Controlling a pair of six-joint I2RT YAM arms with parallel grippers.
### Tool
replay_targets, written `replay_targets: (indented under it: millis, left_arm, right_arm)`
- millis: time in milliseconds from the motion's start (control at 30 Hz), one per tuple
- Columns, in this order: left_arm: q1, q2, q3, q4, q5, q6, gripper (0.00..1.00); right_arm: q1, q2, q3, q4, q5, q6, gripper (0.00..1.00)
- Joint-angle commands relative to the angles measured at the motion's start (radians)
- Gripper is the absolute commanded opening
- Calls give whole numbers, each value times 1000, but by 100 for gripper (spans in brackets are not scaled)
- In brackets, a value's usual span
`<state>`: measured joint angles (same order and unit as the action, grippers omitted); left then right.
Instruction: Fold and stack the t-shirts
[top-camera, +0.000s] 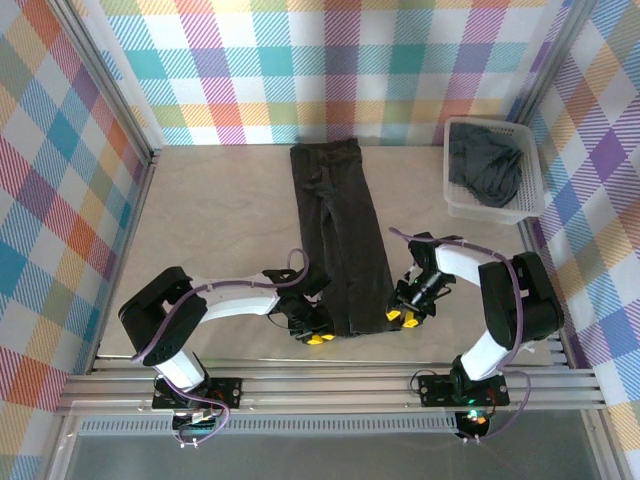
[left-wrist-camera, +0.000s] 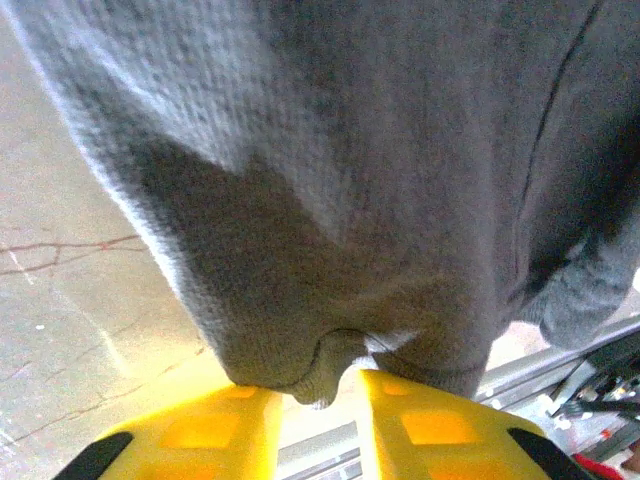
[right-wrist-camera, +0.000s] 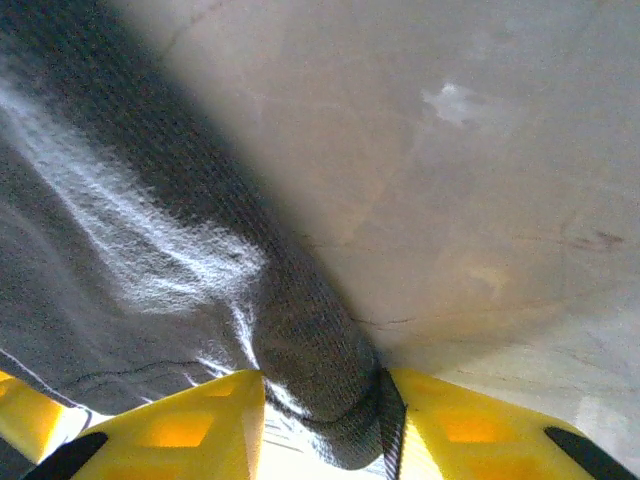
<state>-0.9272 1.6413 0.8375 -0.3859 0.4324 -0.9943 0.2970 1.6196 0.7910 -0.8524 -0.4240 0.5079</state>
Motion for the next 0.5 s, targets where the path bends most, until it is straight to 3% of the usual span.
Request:
replay_targets:
  millis: [0,67,133,200,267,467]
  left_arm:
    - [-10,27,7,7,-79,-5,21]
    - [-10,15,9,-6,-81,4,14]
    - [-10,3,7,-20,-74,12,6]
    - [-10,-18,-3,-25,-56,17,0]
    - [-10,-64,-19,-46,-54,16,0]
    - [36,-277,3,-123,-160,-20,0]
  right_arm:
    - [14,17,-28,29,-42,8,32]
    - [22,19,-34,41,-50,17,26]
    - [37,0,-40,52,-59,30,2]
    - [51,-53,-50,53,-58,45,0]
    - [60,-112,-48,16,-57,50,0]
    - [58,-243,36,-83,-52,89,0]
